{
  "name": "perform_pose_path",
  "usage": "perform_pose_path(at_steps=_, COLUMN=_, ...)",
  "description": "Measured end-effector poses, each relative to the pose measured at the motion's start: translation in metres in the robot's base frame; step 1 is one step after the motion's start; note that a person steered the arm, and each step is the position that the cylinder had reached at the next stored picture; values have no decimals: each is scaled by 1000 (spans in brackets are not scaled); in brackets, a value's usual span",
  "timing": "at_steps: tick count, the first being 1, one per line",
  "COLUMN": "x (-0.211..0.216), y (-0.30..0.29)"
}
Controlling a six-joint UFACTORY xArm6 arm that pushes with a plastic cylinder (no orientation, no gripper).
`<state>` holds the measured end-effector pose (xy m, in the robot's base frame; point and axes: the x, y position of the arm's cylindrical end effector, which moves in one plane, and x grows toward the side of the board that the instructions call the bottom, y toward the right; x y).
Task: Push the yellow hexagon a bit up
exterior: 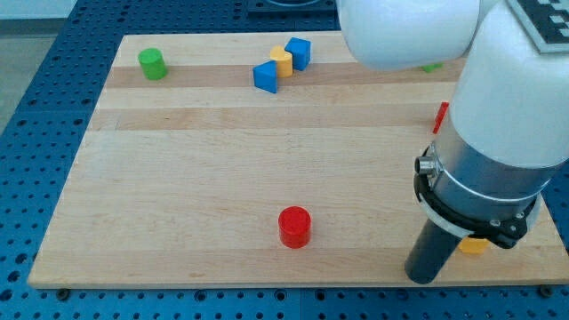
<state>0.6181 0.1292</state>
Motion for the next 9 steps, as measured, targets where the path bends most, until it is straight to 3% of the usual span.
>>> perform_pose_path(at_steps=9, x=0, y=-7)
